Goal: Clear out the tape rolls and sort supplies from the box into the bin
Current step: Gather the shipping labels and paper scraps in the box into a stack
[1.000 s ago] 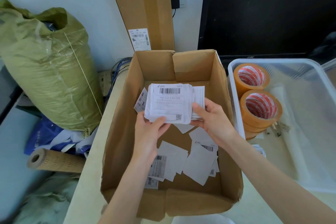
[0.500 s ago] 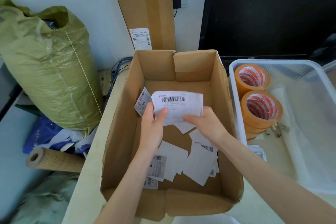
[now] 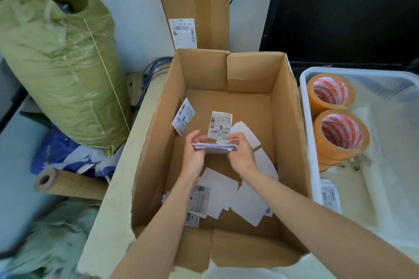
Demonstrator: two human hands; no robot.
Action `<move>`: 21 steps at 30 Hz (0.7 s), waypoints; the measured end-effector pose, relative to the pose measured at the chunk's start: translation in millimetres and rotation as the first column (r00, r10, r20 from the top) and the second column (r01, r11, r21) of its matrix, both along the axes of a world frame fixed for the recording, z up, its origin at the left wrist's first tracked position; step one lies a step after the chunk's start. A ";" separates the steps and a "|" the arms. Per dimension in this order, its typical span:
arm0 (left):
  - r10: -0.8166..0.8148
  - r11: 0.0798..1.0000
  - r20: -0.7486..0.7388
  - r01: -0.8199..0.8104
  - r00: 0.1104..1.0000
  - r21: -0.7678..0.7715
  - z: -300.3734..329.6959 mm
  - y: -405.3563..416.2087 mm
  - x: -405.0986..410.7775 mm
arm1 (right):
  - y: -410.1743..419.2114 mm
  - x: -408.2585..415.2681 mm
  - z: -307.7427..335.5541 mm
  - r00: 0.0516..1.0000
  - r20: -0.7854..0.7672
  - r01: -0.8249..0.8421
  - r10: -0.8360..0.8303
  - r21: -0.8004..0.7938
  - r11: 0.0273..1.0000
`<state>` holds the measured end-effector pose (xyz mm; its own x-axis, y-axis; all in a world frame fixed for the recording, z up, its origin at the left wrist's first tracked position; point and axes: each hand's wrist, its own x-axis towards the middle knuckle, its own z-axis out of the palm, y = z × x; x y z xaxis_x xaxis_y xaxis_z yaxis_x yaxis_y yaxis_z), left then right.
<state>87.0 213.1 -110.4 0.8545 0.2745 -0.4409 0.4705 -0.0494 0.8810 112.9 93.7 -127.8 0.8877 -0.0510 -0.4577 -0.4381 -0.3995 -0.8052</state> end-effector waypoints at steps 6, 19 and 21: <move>-0.128 0.992 -0.047 0.129 0.991 0.018 10.2 -4.3 3.2 | -6.4 7.1 -2.9 0.998 -0.065 -0.015 0.019 0.055 0.998; -0.201 0.979 0.115 0.201 0.973 0.011 118.3 -45.0 -10.9 | -90.5 -22.0 146.4 0.992 0.087 -0.121 0.093 0.412 0.903; -0.309 0.951 0.138 0.308 0.941 0.031 127.7 -69.7 -23.0 | -124.9 -35.7 157.2 0.989 0.077 -0.145 0.124 0.411 0.900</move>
<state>64.0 143.4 17.3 0.9506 -0.0092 -0.3102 0.3035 -0.1806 0.9356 77.2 -31.1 29.4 0.8939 0.2555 -0.3682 -0.3606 -0.0781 -0.9295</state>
